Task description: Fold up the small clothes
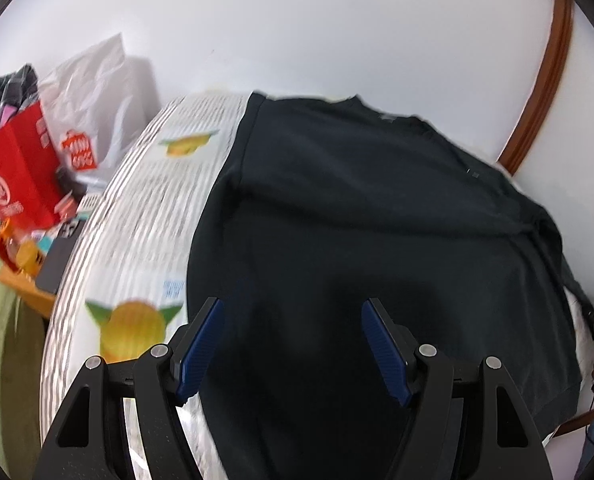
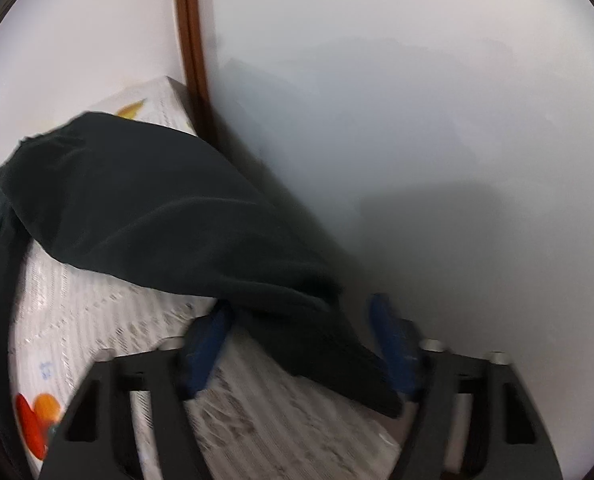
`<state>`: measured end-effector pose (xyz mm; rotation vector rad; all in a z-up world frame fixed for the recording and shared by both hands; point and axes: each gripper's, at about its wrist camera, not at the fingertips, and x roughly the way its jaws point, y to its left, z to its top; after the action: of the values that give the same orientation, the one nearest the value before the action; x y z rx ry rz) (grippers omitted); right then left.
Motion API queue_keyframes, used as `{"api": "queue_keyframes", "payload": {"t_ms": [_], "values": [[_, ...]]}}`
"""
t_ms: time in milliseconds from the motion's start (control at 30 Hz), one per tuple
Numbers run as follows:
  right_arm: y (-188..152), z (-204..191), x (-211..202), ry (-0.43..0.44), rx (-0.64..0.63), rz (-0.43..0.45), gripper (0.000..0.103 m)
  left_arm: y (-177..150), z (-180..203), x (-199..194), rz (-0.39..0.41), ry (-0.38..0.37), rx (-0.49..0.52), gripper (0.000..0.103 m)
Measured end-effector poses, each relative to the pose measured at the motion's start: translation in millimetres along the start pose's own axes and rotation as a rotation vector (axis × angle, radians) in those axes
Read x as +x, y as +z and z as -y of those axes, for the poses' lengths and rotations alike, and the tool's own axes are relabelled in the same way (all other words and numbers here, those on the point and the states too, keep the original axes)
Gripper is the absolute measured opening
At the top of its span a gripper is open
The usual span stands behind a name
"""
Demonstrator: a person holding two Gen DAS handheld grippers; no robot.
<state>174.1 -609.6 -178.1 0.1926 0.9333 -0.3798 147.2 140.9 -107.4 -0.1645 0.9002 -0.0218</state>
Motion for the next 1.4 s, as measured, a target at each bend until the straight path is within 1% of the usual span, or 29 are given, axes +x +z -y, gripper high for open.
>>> {"api": "queue_keyframes", "payload": {"t_ms": [33,67,100,200,267,333,367,400,467,500,567,600,633,667,700,800,867,900,967,1000,1067,1100,1200,1233,1267,1300,1333,1367,1400], "values": [[0.9,-3.0,-2.4,0.014,0.000,0.001,0.029,-3.5,-1.5,0.7,-0.006,0.010,-0.003,0.069],[2.3,-5.7,-3.7,-0.013,-0.004,0.005,0.021,-6.6,-3.3,1.4,-0.010,0.019,-0.004,0.069],[4.3,-8.9,-7.0,-0.039,-0.016,0.021,0.018,-9.7,-5.3,2.0,-0.014,0.022,-0.005,0.069],[12.7,-18.1,-33.6,-0.052,-0.033,0.096,0.015,-17.7,-11.0,4.2,-0.018,0.024,-0.004,0.069],[20.8,-25.6,-57.5,-0.035,-0.033,0.149,0.014,-21.1,-11.6,6.3,-0.019,0.043,0.006,0.069],[33.4,-43.8,-87.8,-0.011,-0.044,0.219,0.014,-24.3,-10.9,7.7,-0.012,0.058,0.034,0.069],[40.6,-58.5,-105.1,0.011,-0.059,0.258,0.014,-24.8,-10.1,8.6,-0.012,0.068,0.045,0.069],[45.0,-68.6,-115.0,0.027,-0.070,0.278,0.014,-26.2,-9.6,10.9,-0.013,0.091,0.063,0.069],[56.0,-100.7,-141.6,0.087,-0.103,0.332,0.013,-28.0,-7.7,13.9,-0.014,0.097,0.082,0.069],[64.8,-126.0,-154.6,0.129,-0.130,0.361,0.013,-29.2,-7.1,16.1,-0.018,0.091,0.090,0.069],[72.1,-163.9,-173.7,0.189,-0.172,0.397,0.013,-30.8,-5.2,19.4,-0.021,0.097,0.103,0.069],[76.3,-192.5,-185.2,0.245,-0.202,0.415,0.013,-31.7,-4.6,21.3,-0.020,0.104,0.110,0.069],[81.8,-213.9,-187.8,0.286,-0.221,0.421,0.013,-31.5,-4.5,22.1,-0.019,0.106,0.112,0.069],[84.2,-234.7,-193.0,0.329,-0.240,0.425,0.013,-31.9,-5.1,23.1,-0.016,0.103,0.109,0.069],[89.2,-264.6,-196.4,0.392,-0.261,0.424,0.013,-32.5,-5.2,23.7,-0.015,0.099,0.104,0.069],[89.6,-327.2,-200.6,0.498,-0.303,0.405,0.014,-34.3,-9.5,24.1,-0.008,0.079,0.081,0.069],[80.8,-366.8,-203.5,0.555,-0.337,0.394,0.014,-34.9,-11.2,24.6,-0.007,0.070,0.073,0.069],[73.5,-392.9,-198.7,0.579,-0.362,0.381,0.014,-34.6,-12.3,25.1,-0.007,0.068,0.065,0.069],[65.4,-432.5,-178.6,0.587,-0.395,0.339,0.015,-34.5,-13.7,25.6,-0.006,0.063,0.053,0.070],[55.1,-456.1,-165.0,0.574,-0.412,0.298,0.015,-34.4,-14.0,25.8,-0.007,0.064,0.054,0.070],[41.2,-487.3,-139.0,0.544,-0.446,0.248,0.015,-35.1,-15.4,25.3,-0.004,0.061,0.050,0.071],[29.0,-500.6,-126.1,0.509,-0.473,0.227,0.015,-35.4,-16.1,25.4,-0.004,0.060,0.046,0.071],[17.2,-513.6,-90.8,0.455,-0.484,0.195,0.016,-36.2,-17.9,24.4,-0.008,0.051,0.050,0.071],[18.6,-511.3,-87.2,0.454,-0.472,0.186,0.019,-36.6,-18.3,23.4,-0.010,0.047,0.052,0.071],[19.8,-507.5,-85.9,0.455,-0.456,0.177,0.028,-36.9,-18.6,22.1,-0.013,0.041,0.053,0.071],[22.3,-499.6,-86.7,0.466,-0.431,0.161,0.045,-36.9,-18.8,20.9,-0.015,0.034,0.053,0.071],[22.4,-495.5,-87.5,0.476,-0.419,0.146,0.055,-36.8,-18.6,20.0,-0.015,0.030,0.052,0.071],[23.6,-487.8,-90.0,0.492,-0.410,0.130,0.070,-36.2,-18.0,17.6,-0.013,0.026,0.053,0.071],[23.9,-472.5,-94.9,0.522,-0.410,0.122,0.074,-35.7,-17.3,15.7,-0.011,0.026,0.056,0.071]]}}
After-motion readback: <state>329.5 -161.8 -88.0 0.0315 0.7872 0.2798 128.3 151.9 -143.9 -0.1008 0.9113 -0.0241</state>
